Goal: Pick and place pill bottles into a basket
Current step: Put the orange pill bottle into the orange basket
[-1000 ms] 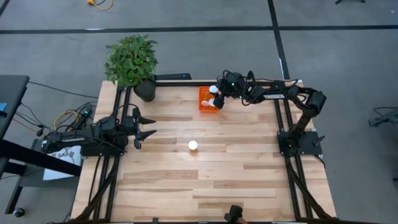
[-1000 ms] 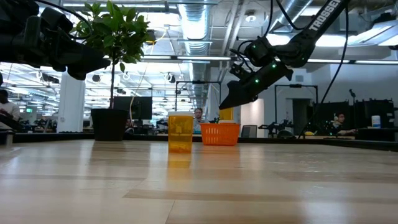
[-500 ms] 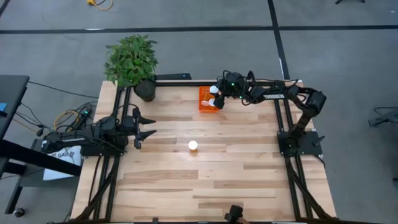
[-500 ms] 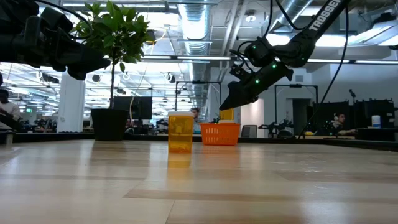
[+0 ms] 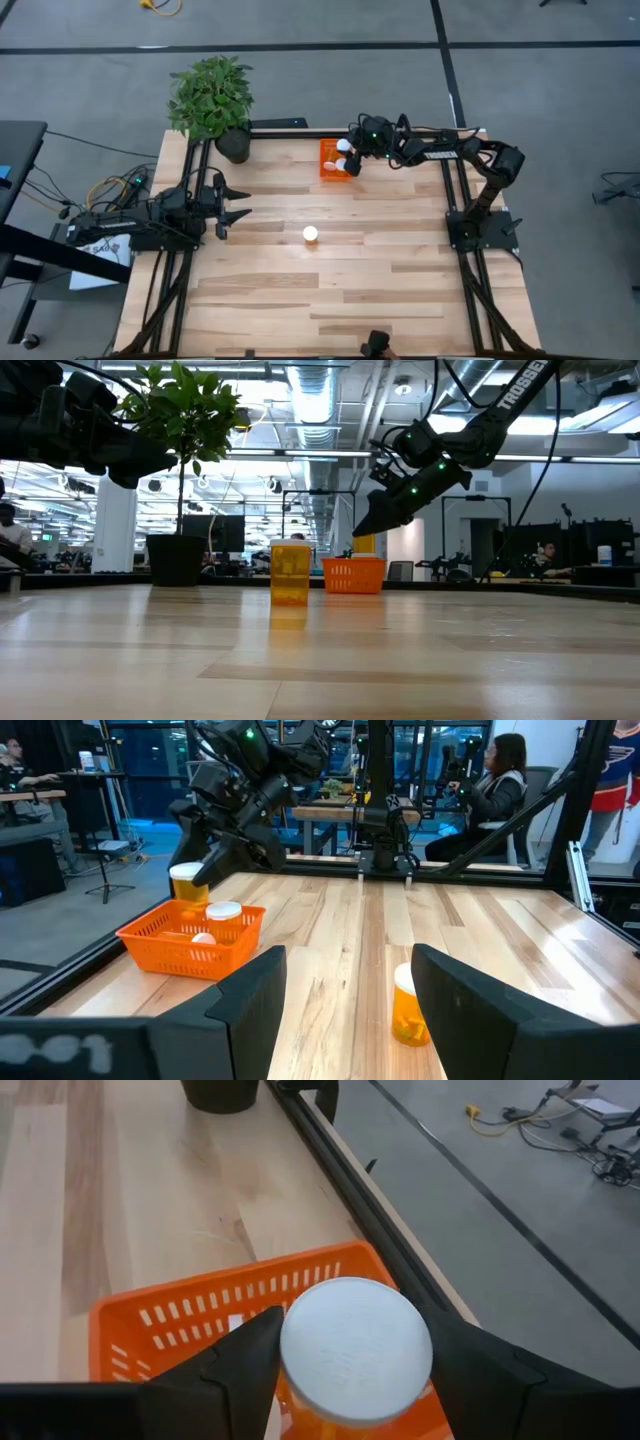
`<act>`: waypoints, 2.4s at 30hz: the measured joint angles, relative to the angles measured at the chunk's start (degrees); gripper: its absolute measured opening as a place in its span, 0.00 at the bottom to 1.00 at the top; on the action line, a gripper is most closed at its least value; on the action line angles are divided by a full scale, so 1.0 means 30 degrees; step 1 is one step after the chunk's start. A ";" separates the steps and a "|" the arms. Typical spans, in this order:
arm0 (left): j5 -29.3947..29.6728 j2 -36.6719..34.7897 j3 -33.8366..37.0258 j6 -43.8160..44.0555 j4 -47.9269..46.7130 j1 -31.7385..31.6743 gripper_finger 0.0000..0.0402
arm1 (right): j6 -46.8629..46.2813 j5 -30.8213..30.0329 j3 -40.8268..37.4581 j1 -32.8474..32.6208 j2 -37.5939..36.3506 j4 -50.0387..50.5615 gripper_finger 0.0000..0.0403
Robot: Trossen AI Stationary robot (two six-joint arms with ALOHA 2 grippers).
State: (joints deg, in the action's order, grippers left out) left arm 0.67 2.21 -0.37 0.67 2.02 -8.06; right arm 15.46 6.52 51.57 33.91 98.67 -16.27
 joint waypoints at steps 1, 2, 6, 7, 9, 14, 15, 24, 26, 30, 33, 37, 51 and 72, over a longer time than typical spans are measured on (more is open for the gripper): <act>0.0000 -0.0003 0.0002 0.0000 0.0002 0.0000 0.52 | 0.0000 0.0001 0.0006 0.0027 0.0000 0.0087 0.55; 0.0000 -0.0004 -0.0004 0.0000 -0.0004 0.0002 0.52 | 0.0000 0.0009 0.0000 0.0070 0.0000 0.0205 0.55; 0.0000 -0.0005 0.0002 0.0000 0.0000 -0.0003 0.52 | 0.0000 0.0271 0.0000 0.0225 0.0000 0.0560 0.55; 0.0000 0.0001 -0.0001 -0.0003 -0.0002 0.0002 0.52 | 0.0000 0.0287 0.0000 0.0245 0.0000 0.0515 0.56; 0.0000 -0.0005 -0.0005 0.0000 0.0001 0.0002 0.52 | 0.0000 0.0291 0.0000 0.0248 0.0000 0.0428 0.56; 0.0000 0.0002 0.0002 -0.0005 0.0000 0.0002 0.52 | -0.0108 0.0364 0.0000 0.0372 0.0000 0.0415 0.60; 0.0002 -0.0002 0.0000 0.0000 -0.0005 -0.0004 0.52 | -0.0124 0.0366 0.0000 0.0374 0.0000 0.0415 0.61; 0.0000 -0.0001 -0.0005 0.0000 -0.0005 -0.0002 0.52 | -0.0105 0.0344 0.0000 0.0372 0.0000 0.0272 0.62; 0.0000 0.0000 0.0000 -0.0005 -0.0003 0.0000 0.52 | 0.0002 0.0164 0.0000 0.0372 0.0000 0.0094 0.62; 0.0001 0.0002 -0.0005 0.0000 -0.0004 -0.0005 0.52 | 0.0337 -0.0319 -0.0007 0.0242 -0.0282 -0.0117 0.62; 0.0000 0.0002 0.0002 0.0000 -0.0005 0.0002 0.52 | 0.0349 -0.0350 0.0070 -0.0194 -0.0780 -0.0281 0.62; 0.0001 -0.0005 0.0001 0.0000 -0.0002 0.0001 0.52 | 0.0304 -0.0277 0.0291 -0.1318 -0.2042 0.0334 0.62; 0.0001 -0.0005 -0.0005 -0.0006 -0.0005 0.0001 0.52 | -0.3813 -0.0291 0.0284 -0.5602 -0.6634 0.9659 0.62; 0.0015 -0.0013 0.0002 0.1256 0.2817 -0.0002 0.52 | -1.1867 -0.6825 -0.9244 -1.3072 -1.4009 0.6508 0.62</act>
State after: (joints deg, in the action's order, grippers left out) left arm 0.71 2.17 -0.36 4.44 10.47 -8.07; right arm -20.14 -13.95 23.84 -5.31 56.65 3.25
